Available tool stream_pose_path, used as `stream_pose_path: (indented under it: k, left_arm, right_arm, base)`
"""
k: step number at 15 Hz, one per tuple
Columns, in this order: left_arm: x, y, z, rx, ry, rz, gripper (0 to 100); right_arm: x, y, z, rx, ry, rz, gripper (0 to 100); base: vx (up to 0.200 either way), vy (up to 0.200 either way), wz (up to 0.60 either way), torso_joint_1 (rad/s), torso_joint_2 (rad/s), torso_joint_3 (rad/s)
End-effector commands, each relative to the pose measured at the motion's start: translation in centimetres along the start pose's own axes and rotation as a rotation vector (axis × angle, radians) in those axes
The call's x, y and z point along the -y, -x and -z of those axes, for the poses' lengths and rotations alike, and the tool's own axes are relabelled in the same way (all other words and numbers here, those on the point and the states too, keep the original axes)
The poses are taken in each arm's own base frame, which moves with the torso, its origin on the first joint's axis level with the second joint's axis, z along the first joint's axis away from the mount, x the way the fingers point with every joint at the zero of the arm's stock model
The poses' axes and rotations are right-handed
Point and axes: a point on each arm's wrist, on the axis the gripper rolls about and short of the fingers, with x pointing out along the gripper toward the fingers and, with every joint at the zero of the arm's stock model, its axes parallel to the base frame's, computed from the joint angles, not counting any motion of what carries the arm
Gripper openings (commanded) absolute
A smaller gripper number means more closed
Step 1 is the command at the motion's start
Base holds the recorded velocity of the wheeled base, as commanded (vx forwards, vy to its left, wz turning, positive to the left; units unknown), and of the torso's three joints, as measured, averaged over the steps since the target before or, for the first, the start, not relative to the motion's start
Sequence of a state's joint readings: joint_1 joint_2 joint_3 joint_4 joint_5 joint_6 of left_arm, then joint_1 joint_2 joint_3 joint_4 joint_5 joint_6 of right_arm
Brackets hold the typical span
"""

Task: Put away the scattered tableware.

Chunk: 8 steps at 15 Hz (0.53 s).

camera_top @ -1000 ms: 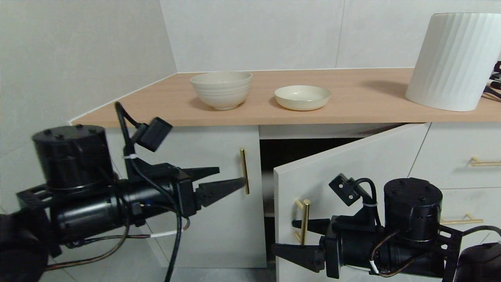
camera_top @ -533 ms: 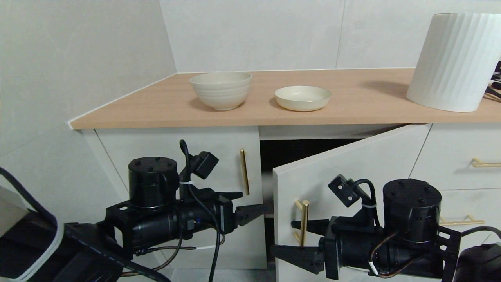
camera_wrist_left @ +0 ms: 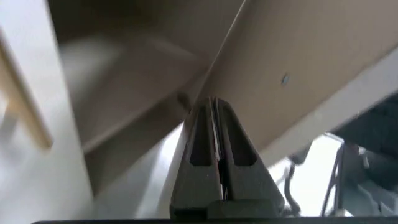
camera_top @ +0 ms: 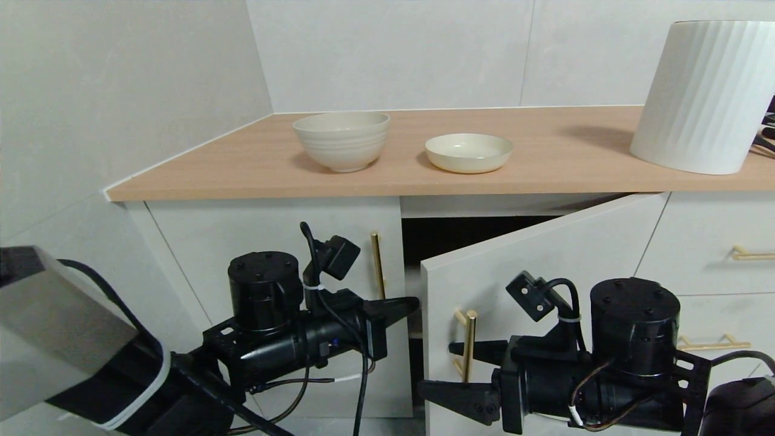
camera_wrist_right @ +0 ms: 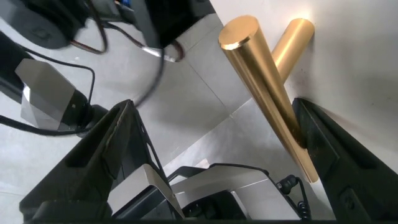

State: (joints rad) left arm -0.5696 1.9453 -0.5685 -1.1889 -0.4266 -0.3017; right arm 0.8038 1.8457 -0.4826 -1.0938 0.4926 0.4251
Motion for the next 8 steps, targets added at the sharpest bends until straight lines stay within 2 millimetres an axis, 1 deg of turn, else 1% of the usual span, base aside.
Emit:
stream_pose_path:
  k: [1,3,5,6,8]
  left_arm:
    - [-1.0,-1.5,1.8,0.007,0.013,0.016,0]
    - [-1.4,-2.2,2.2,0.044,-0.012,0.049,0]
    - [-1.1,-2.3,2.8,0.004,-0.016,0.135,0]
    - [-1.0,-2.2,2.9,0.0,-0.024,0.168,0]
    - [-1.1,-2.6,2.7,0.013,-0.033,0.18,0]
  right_arm:
    - [0.2,-0.1,0.2,-0.01,-0.006,0.006,100]
    - [0.2,-0.1,0.2,-0.008,-0.005,0.006,100]
    - [0.2,0.0,0.4,-0.015,-0.009,0.008,100]
    - [0.1,0.1,0.4,-0.01,-0.004,0.005,100]
    - [0.1,0.3,0.5,0.008,0.002,-0.002,100]
  base:
    - [0.0,0.0,0.0,0.0,0.0,0.0]
    - [0.0,0.0,0.0,0.0,0.0,0.0]
    - [0.0,0.0,0.0,0.0,0.0,0.0]
    - [0.0,0.0,0.0,0.0,0.0,0.0]
    - [0.0,0.0,0.0,0.0,0.0,0.0]
